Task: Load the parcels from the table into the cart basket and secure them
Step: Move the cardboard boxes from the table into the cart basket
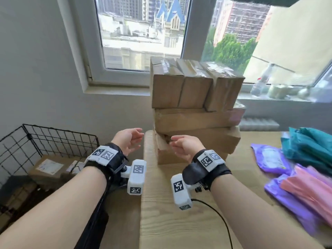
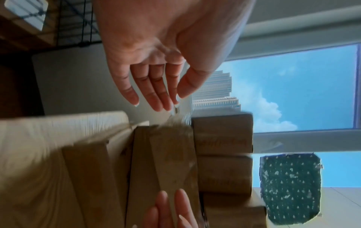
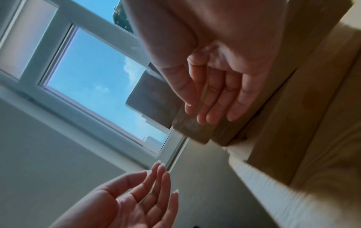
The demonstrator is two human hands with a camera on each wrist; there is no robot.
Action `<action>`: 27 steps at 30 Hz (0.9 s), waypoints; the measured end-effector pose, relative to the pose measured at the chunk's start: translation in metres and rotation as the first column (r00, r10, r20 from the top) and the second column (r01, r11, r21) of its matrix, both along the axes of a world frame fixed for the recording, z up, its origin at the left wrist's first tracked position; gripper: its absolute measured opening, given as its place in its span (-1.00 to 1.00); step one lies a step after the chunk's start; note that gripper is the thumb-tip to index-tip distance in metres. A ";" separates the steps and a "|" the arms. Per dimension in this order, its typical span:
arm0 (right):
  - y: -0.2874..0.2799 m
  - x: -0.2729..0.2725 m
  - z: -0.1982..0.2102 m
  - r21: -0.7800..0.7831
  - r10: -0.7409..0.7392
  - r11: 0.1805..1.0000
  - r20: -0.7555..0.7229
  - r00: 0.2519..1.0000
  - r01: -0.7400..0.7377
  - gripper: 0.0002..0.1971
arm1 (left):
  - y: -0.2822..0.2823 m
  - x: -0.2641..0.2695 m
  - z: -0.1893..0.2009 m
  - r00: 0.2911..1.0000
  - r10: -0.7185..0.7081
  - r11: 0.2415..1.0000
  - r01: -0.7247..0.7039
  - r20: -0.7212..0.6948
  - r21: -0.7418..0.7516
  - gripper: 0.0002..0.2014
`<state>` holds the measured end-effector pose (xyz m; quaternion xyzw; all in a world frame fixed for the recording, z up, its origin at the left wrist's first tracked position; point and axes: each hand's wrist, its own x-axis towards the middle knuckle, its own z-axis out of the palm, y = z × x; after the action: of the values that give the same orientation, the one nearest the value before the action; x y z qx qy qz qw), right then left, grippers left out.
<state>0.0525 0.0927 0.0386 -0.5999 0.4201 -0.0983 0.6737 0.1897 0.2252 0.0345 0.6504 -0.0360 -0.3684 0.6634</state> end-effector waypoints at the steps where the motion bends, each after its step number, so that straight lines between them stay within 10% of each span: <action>1: -0.017 -0.017 0.000 0.001 -0.018 1.000 -0.002 1.000 0.018 -0.72 | -0.019 -0.013 -0.001 1.000 -0.021 1.000 0.021 -0.016 0.014 -0.78; 11: -0.170 -0.145 -0.031 0.067 -0.267 0.960 -0.068 0.961 0.271 -0.72 | -0.173 -0.121 -0.026 0.989 -0.116 0.992 0.121 -0.095 0.048 -0.77; 18: -0.223 -0.130 0.011 0.023 -0.317 0.948 0.101 0.943 0.317 -0.69 | -0.209 -0.114 0.026 0.987 0.147 0.988 -0.144 0.063 -0.048 -0.76; 27: -0.230 -0.059 0.126 -0.505 -0.296 0.765 0.276 0.914 0.400 -0.76 | -0.213 -0.078 0.112 0.943 0.267 0.946 -0.217 0.197 -0.242 -0.80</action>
<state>-0.0064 -0.1378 0.1642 -0.6681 0.4153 -0.3925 0.4767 0.1117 0.0123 0.1460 0.6112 -0.0708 -0.2006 0.7623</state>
